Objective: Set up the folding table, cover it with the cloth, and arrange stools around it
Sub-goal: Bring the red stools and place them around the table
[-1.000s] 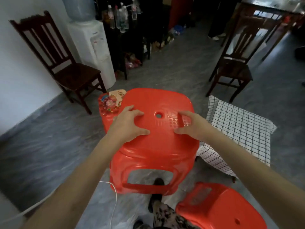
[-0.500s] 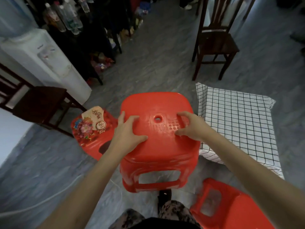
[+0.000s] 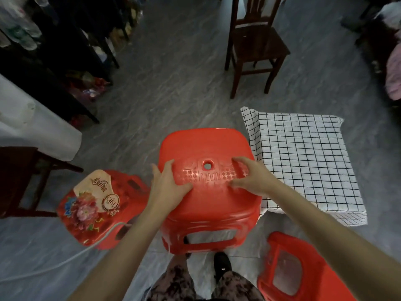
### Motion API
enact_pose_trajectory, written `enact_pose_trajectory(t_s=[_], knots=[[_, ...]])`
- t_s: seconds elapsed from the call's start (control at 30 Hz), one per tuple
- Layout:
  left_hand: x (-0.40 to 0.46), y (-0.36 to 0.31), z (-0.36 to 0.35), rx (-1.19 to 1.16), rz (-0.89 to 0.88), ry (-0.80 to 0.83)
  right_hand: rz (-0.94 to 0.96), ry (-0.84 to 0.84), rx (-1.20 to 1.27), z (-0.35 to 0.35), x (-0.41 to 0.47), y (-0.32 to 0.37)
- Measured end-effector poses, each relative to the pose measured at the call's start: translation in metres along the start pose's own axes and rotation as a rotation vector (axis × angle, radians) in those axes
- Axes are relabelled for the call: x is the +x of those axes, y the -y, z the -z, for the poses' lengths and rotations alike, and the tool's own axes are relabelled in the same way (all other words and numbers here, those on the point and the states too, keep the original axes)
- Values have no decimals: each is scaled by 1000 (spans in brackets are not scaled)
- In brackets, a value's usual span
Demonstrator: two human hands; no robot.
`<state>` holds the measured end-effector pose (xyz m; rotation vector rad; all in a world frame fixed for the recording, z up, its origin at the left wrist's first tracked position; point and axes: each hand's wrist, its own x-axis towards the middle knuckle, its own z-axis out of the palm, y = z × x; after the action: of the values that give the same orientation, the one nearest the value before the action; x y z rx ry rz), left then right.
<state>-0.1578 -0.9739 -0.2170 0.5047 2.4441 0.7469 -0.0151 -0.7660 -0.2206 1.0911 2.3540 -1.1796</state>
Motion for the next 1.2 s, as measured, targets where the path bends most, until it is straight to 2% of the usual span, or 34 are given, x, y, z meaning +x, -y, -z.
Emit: enact_pose_trajectory(t_s=[0.27, 0.5, 0.83, 1.03, 1.2], knots=[[115, 52, -20, -63, 50, 109, -178, -23, 37, -52, 78, 8], [205, 102, -83, -137, 140, 83, -269, -35, 130, -106, 167, -24], [296, 156, -178, -95, 136, 46, -304, -73, 272, -182, 251, -92], [342, 149, -200, -93, 54, -8, -318, -101, 372, -203, 274, -110], [372, 138, -198, -122, -169, -55, -280, -116, 401, -202, 286, -114]])
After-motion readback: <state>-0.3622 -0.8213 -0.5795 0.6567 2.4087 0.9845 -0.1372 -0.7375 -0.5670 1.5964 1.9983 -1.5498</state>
